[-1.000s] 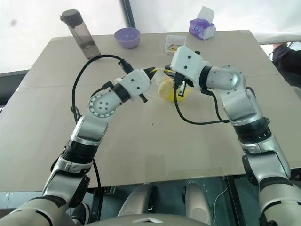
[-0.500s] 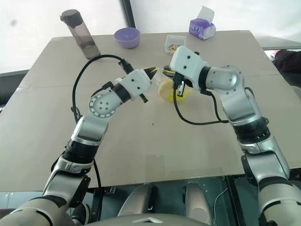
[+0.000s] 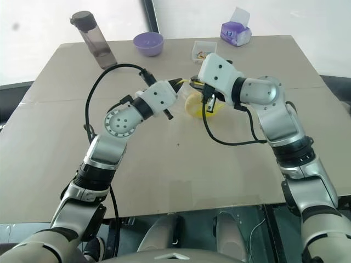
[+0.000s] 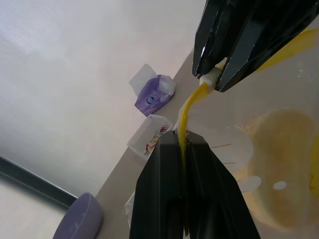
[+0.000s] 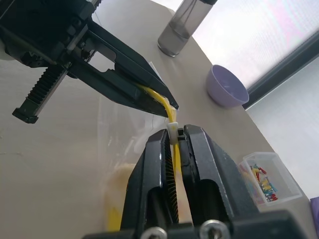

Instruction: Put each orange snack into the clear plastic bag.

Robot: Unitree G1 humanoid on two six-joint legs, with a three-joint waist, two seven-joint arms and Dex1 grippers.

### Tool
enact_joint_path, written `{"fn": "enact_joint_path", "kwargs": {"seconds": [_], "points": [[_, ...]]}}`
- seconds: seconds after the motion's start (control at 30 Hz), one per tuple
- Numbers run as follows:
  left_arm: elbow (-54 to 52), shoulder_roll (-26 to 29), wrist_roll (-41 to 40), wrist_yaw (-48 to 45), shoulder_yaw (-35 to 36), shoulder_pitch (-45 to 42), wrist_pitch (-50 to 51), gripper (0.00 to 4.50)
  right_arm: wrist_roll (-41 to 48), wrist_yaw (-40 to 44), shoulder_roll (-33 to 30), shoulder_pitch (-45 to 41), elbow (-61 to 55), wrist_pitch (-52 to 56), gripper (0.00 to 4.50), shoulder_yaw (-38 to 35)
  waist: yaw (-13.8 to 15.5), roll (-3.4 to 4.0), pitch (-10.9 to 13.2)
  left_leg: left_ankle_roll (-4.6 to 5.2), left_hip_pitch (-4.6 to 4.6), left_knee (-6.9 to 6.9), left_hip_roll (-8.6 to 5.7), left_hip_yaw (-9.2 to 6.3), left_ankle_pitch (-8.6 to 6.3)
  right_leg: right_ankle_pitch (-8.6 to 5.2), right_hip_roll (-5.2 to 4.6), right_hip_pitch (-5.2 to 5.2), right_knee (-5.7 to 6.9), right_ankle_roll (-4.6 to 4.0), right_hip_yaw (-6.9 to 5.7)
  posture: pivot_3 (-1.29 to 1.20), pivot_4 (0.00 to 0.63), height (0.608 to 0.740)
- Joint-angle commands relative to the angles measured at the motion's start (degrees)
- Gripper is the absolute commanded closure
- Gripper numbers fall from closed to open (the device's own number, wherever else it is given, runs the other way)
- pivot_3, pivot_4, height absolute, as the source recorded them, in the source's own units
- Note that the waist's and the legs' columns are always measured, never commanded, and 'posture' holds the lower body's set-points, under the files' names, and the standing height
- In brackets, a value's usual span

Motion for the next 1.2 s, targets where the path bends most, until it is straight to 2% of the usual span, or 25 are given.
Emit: {"fn": "enact_joint_path", "kwargs": {"seconds": [0.03,0.33,0.47,0.7,0.93,1.2], "points": [[-2.32,-0.35,-0.32,0.12,-0.1,-0.5,-1.23,4.5,0.21,0.01,-0.28,-0.8,-1.66,-0.67,4.31,-1.05,0.0,0.0,0.0,0.0,0.0,0.0,0.0,0.0,0.0,0.0,0.0,0.0,0.0,0.0,0.0,0.0,0.15,0.74],[-1.06,0.64,1.39,1.49,0.8,-0.44,-0.57,4.5,-0.41,-0.14,-0.67,-0.58,-1.48,-0.62,4.31,-0.89,0.0,0.0,0.0,0.0,0.0,0.0,0.0,0.0,0.0,0.0,0.0,0.0,0.0,0.0,0.0,0.0,0.15,0.74],[3.89,2.81,6.55,7.94,4.92,-1.72,8.11,4.5,-0.8,-0.36,-1.3,-0.18,-1.32,-0.44,4.31,-1.15,-0.04,0.0,0.0,0.0,0.0,0.0,0.0,0.0,0.0,0.0,0.0,0.0,0.01,0.0,0.0,0.0,0.15,0.74],[5.2,4.06,9.2,13.05,6.07,-1.74,12.48,4.5,-0.95,-0.39,-1.96,0.21,-1.55,-0.14,4.31,-1.13,0.07,0.0,0.0,0.0,0.01,-0.03,-0.01,0.0,0.0,0.0,0.0,-0.01,0.0,0.0,0.0,0.0,0.15,0.74],[3.62,2.81,7.79,12.14,4.88,-1.19,11.58,4.5,-0.8,-0.33,-1.92,0.35,-1.7,0.12,4.31,-1.18,0.16,-0.01,0.0,0.0,-0.01,-0.03,-0.02,-0.02,0.0,0.0,-0.02,-0.01,-0.01,0.0,-0.02,0.0,0.15,0.74],[-0.89,-1.43,-0.38,7.82,3.92,-1.68,3.87,4.5,0.29,-0.16,-1.62,0.51,-2.19,0.57,4.31,-1.41,0.16,-0.01,0.0,0.0,-0.01,-0.03,0.0,-0.01,0.0,0.0,-0.03,-0.01,-0.02,0.0,0.0,0.0,0.15,0.74]]}}
